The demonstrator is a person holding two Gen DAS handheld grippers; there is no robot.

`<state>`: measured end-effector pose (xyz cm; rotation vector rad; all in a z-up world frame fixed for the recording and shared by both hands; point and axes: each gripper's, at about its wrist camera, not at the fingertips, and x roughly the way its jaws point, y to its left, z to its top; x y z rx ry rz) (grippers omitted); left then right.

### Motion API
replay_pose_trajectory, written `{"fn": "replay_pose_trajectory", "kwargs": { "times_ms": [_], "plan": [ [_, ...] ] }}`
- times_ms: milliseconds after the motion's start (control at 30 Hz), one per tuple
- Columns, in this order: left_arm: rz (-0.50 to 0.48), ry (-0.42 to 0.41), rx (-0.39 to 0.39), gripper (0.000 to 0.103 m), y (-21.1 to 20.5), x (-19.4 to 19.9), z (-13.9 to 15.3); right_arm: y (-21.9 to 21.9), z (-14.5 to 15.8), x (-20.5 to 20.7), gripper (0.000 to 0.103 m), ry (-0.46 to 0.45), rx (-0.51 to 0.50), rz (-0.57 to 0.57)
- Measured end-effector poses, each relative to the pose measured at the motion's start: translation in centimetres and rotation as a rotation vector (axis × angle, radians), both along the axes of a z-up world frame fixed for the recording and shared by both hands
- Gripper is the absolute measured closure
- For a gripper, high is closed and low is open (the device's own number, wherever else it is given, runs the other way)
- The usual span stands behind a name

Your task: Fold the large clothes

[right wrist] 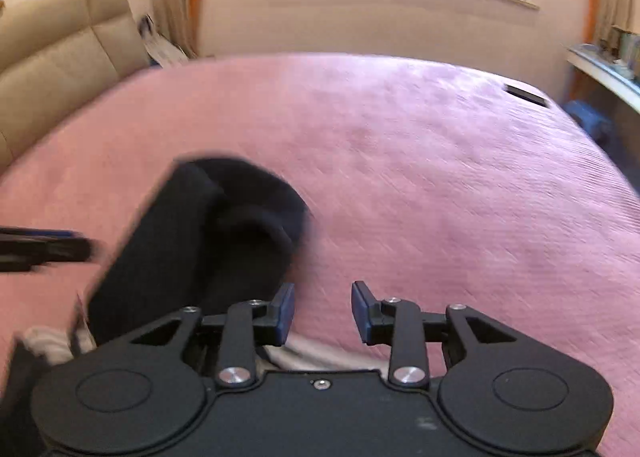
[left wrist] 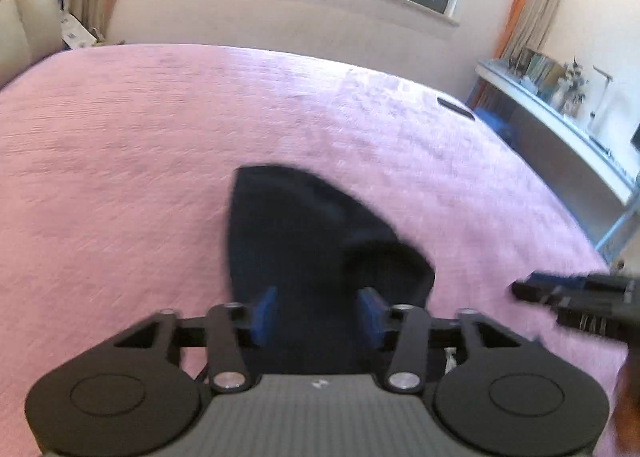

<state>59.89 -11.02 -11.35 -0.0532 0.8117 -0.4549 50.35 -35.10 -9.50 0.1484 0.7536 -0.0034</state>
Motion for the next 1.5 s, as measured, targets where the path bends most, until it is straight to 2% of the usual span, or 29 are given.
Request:
{"fn": "replay_pose_trajectory", "kwargs": {
  "times_ms": [33,67,200,333,467,500,567,600,667,733,767,833,900,1000,1067,1100,1133,1200,1233,1267,1300,1333,1367,1467,1500],
  "plan": [
    [0.014,0.004,-0.004,0.037,-1.1,1.6,-0.4,0.0,-0.4,1.4,0.03,0.0,0.04,-0.001],
    [0.023,0.011,-0.002,0.037,-1.9,2.8,-0.9,0.0,-0.8,2.4,0.022,0.004,0.059,-0.007],
    [0.087,0.089,0.003,0.037,-3.8,7.1,-3.1,0.4,-2.9,5.2,0.024,0.049,0.068,-0.016],
    [0.104,0.085,0.092,0.036,-5.7,8.3,-4.9,0.2,-4.6,6.1,0.024,0.081,0.1,-0.019],
    [0.097,0.07,0.13,0.036,-6.8,8.9,-5.4,0.8,-5.6,7.1,0.024,0.095,0.101,-0.007],
    [0.092,0.063,0.141,0.039,-7.0,9.0,-5.6,1.1,-5.8,7.4,0.024,0.101,0.09,-0.008],
    [0.088,0.061,0.184,0.061,-7.7,9.3,-6.2,1.6,-6.5,8.1,0.024,0.121,0.064,-0.018],
    [0.085,0.069,0.206,0.088,-7.7,9.5,-6.3,1.8,-6.7,8.3,0.028,0.13,0.058,-0.021],
    [0.095,0.066,0.2,0.092,-6.7,9.6,-6.3,2.1,-7.3,8.8,0.04,0.144,0.054,-0.019],
    [0.111,0.039,0.187,0.094,-4.7,9.2,-5.5,2.4,-7.6,9.1,0.079,0.148,0.045,-0.019],
    [0.114,0.025,0.168,0.094,-3.5,9.0,-4.9,2.5,-7.6,9.1,0.089,0.139,0.021,-0.031],
    [0.114,-0.009,0.081,0.094,-0.1,7.8,-2.9,1.8,-6.4,8.4,0.095,0.074,0.014,-0.059],
    [0.126,-0.054,0.051,0.094,3.2,6.8,-1.2,0.7,-4.6,7.4,0.096,-0.004,-0.014,-0.1],
    [0.169,-0.018,-0.019,0.094,8.5,6.5,-1.1,-0.8,-2.4,5.8,0.096,-0.071,-0.027,-0.113],
    [0.18,0.036,0.009,0.093,10.5,6.6,-2.8,-1.1,-2.7,4.9,0.095,-0.058,-0.057,-0.078],
    [0.176,0.072,0.007,0.091,11.4,6.6,-4.4,-1.1,-3.6,4.8,0.09,-0.03,-0.073,-0.067],
    [0.169,0.096,0.022,0.087,11.5,6.7,-6.0,-1.1,-5.4,5.2,0.083,0.038,-0.096,-0.055],
    [0.146,0.18,0.114,0.084,10.9,7.0,-9.4,-1.1,-9.2,6.1,0.08,0.198,-0.113,-0.006],
    [0.132,0.182,0.144,0.083,10.6,6.6,-10.4,-1.2,-10.3,6.0,0.077,0.235,-0.113,0.001],
    [0.127,0.144,0.143,0.081,10.6,5.9,-10.1,-1.3,-10.2,5.6,0.077,0.219,-0.113,0.002],
    [0.12,0.14,0.155,0.07,10.9,5.5,-9.5,-1.4,-9.6,5.3,0.063,0.214,-0.126,0.004],
    [0.122,0.139,0.171,0.057,11.3,5.0,-9.0,-1.5,-8.8,5.0,0.041,0.211,-0.148,-0.001],
    [0.115,0.123,0.173,0.054,11.9,4.4,-8.3,-1.7,-7.6,4.6,0.034,0.193,-0.165,-0.001],
    [0.076,0.102,0.128,0.052,13.9,3.1,-5.8,-2.1,-4.5,3.4,0.034,0.129,-0.149,0.036],
    [0.064,0.092,0.116,0.055,14.1,3.1,-4.5,-1.9,-3.6,3.5,0.047,0.116,-0.152,0.047]
  ]
}}
